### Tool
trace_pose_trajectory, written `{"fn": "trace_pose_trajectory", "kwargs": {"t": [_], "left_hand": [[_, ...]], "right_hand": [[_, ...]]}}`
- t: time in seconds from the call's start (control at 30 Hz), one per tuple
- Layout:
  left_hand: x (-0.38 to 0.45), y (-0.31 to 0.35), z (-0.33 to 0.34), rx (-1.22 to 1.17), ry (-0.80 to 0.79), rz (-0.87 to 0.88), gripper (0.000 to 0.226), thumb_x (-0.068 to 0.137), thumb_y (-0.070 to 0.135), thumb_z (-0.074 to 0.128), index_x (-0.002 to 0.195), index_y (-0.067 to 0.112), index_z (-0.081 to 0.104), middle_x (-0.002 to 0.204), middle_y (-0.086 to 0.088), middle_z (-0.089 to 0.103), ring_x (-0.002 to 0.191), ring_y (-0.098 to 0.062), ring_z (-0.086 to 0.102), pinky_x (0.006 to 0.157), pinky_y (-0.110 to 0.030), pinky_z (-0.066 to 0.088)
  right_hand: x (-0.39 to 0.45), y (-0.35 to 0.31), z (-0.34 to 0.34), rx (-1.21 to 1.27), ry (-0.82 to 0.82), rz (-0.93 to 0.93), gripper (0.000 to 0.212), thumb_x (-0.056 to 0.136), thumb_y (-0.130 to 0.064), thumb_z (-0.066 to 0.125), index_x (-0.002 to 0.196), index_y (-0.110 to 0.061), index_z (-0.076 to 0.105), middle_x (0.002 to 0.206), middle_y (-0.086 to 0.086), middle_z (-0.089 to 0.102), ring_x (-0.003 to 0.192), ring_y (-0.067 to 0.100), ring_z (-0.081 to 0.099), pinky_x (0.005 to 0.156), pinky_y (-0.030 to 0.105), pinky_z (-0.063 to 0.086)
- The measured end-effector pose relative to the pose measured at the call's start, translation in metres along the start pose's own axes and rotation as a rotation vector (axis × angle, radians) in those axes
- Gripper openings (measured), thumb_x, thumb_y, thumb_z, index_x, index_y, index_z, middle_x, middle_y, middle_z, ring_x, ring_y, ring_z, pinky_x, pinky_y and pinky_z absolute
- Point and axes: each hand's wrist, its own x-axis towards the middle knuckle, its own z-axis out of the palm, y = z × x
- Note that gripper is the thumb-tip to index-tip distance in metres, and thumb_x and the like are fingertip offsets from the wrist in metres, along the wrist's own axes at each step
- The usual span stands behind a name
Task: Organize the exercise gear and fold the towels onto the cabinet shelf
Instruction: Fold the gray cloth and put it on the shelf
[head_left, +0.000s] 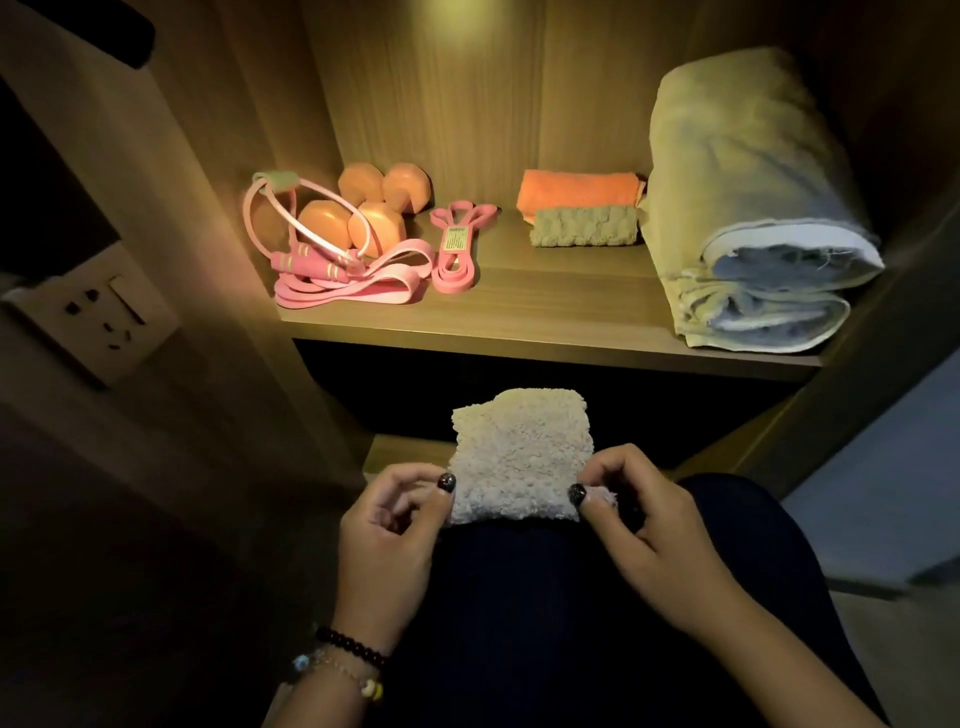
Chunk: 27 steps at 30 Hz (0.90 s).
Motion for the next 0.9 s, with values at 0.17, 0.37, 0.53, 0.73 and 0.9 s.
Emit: {"fn": "trace_pose_trajectory", "kwargs": {"t": [0.17, 0.37, 0.53, 0.73, 0.9], "left_hand": [[0.005, -0.004, 0.004, 0.030, 0.047, 0.008, 0.018, 0.079, -0.004, 0.071, 0.081, 0.013, 0.066, 0.066, -0.009, 0.067, 0.061, -0.008, 0.056, 0.058, -0.011, 0.045], [0.009, -0.005, 0.005, 0.229, 0.079, 0.096, 0.031, 0.075, -0.001, 0.075, 0.086, 0.025, 0.062, 0.081, 0.013, 0.066, 0.076, -0.003, 0.060, 0.068, -0.009, 0.044], [0.013, -0.003, -0.002, 0.450, -0.042, 0.531, 0.022, 0.078, 0.001, 0.064, 0.084, 0.020, 0.073, 0.094, 0.013, 0.067, 0.097, -0.006, 0.062, 0.084, -0.017, 0.047], [0.015, -0.003, -0.010, 0.427, -0.154, 0.543, 0.028, 0.080, 0.015, 0.053, 0.093, 0.023, 0.077, 0.097, 0.021, 0.070, 0.104, -0.004, 0.062, 0.093, -0.021, 0.047], [0.014, -0.003, -0.013, 0.417, -0.278, 0.482, 0.026, 0.079, 0.025, 0.060, 0.103, 0.026, 0.072, 0.106, 0.020, 0.066, 0.114, -0.006, 0.058, 0.092, -0.015, 0.044]], "right_hand": [[0.006, 0.008, 0.012, 0.021, 0.122, 0.084, 0.016, 0.082, -0.025, 0.068, 0.079, -0.031, 0.053, 0.079, -0.006, 0.058, 0.055, 0.005, 0.043, 0.054, 0.012, 0.034], [0.014, 0.004, 0.034, -0.199, 0.348, -0.048, 0.020, 0.077, 0.003, 0.069, 0.075, -0.015, 0.062, 0.082, -0.008, 0.051, 0.074, 0.006, 0.051, 0.068, 0.014, 0.039], [0.012, 0.005, 0.041, -0.433, 0.207, -0.349, 0.016, 0.082, -0.001, 0.059, 0.085, -0.012, 0.070, 0.089, -0.003, 0.061, 0.086, 0.017, 0.055, 0.074, 0.032, 0.039], [0.012, 0.005, 0.030, -0.344, 0.084, -0.291, 0.024, 0.083, -0.006, 0.053, 0.096, -0.015, 0.071, 0.096, -0.006, 0.061, 0.093, 0.013, 0.057, 0.078, 0.034, 0.045], [0.009, 0.003, 0.023, -0.345, 0.018, -0.243, 0.024, 0.084, -0.018, 0.059, 0.106, -0.019, 0.070, 0.103, -0.012, 0.059, 0.099, 0.008, 0.055, 0.083, 0.030, 0.043]]}}
